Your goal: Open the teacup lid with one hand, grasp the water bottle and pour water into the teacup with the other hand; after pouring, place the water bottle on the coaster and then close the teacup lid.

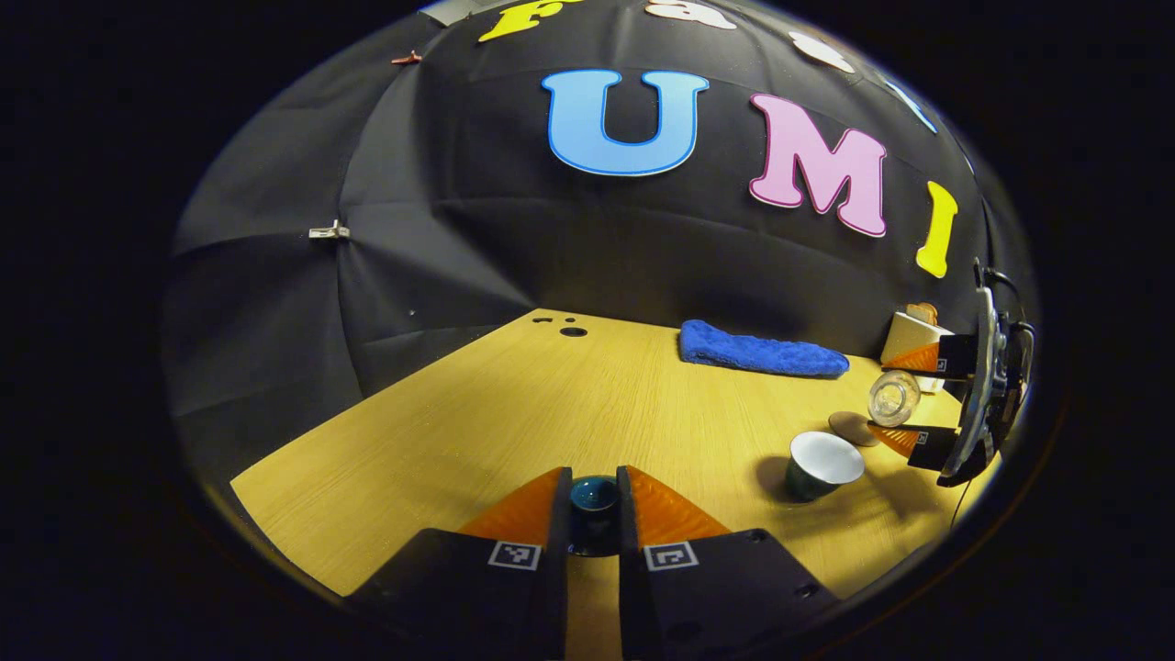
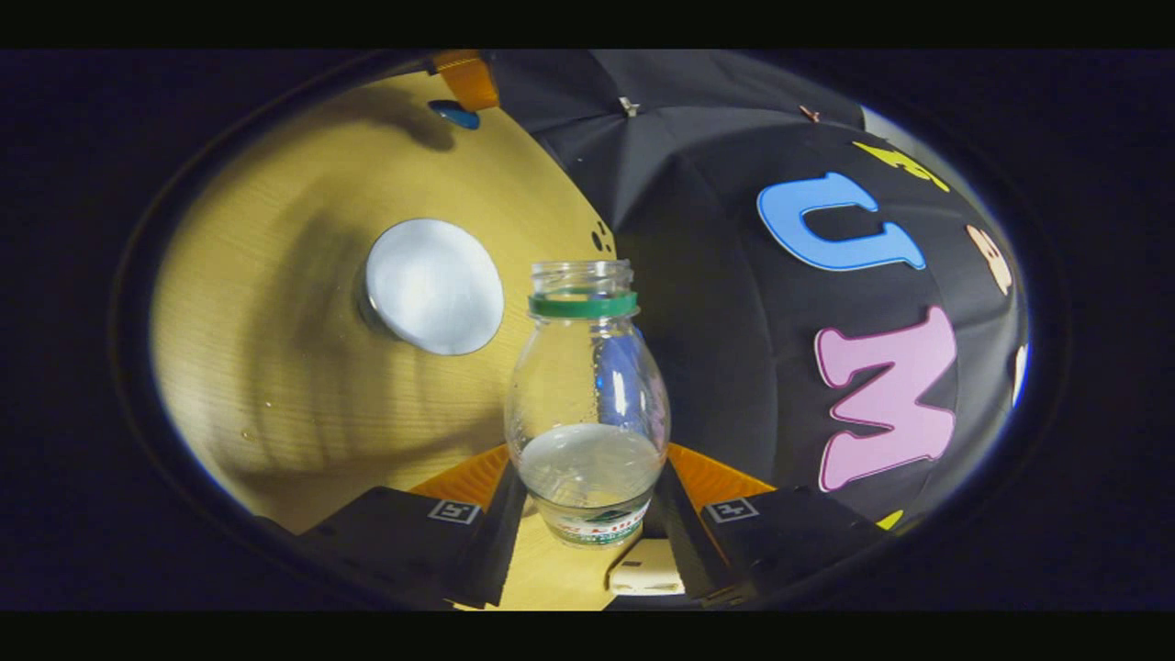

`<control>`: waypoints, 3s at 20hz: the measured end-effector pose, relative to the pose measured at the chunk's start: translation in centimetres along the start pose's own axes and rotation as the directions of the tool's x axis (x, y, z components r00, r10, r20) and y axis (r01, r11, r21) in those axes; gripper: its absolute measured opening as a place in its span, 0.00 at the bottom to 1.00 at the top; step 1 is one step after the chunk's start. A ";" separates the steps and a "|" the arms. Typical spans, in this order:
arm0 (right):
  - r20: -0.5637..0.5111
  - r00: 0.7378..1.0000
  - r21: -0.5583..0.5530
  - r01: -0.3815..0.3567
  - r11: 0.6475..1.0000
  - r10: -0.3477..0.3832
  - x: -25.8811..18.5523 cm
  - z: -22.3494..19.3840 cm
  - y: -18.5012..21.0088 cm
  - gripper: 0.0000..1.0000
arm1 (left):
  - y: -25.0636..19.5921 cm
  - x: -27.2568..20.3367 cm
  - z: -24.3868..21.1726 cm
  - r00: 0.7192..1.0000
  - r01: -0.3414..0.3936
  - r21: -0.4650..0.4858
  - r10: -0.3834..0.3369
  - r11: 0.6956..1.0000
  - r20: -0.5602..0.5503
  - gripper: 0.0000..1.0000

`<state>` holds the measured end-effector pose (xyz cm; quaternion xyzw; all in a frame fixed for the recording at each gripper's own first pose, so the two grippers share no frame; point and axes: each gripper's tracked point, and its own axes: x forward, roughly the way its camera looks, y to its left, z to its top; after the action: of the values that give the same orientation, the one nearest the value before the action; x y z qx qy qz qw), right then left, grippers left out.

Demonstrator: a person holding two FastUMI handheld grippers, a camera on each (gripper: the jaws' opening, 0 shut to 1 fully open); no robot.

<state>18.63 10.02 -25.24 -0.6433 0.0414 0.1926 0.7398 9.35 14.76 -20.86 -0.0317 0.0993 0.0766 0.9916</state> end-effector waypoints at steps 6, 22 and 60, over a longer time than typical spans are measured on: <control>0.019 1.000 -0.115 -0.020 0.993 0.023 0.8 -0.2 0.6 0.73 | 0.1 0.1 -0.5 1.000 -0.007 -0.016 0.007 1.000 -0.003 0.27; 0.069 0.996 -0.291 -0.033 0.956 0.055 2.9 0.6 0.1 0.73 | 1.0 -0.2 -1.2 1.000 -0.024 -0.047 0.024 0.999 -0.015 0.30; 0.131 0.988 -0.545 0.004 0.838 0.080 4.8 2.2 -2.1 0.73 | 2.2 -0.8 -2.6 0.998 -0.052 -0.111 0.048 0.992 -0.036 0.27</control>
<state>23.34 13.04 -24.35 -0.8096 -0.0573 0.2584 0.5239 7.68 16.58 -23.36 -0.0860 0.1120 0.1064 0.9842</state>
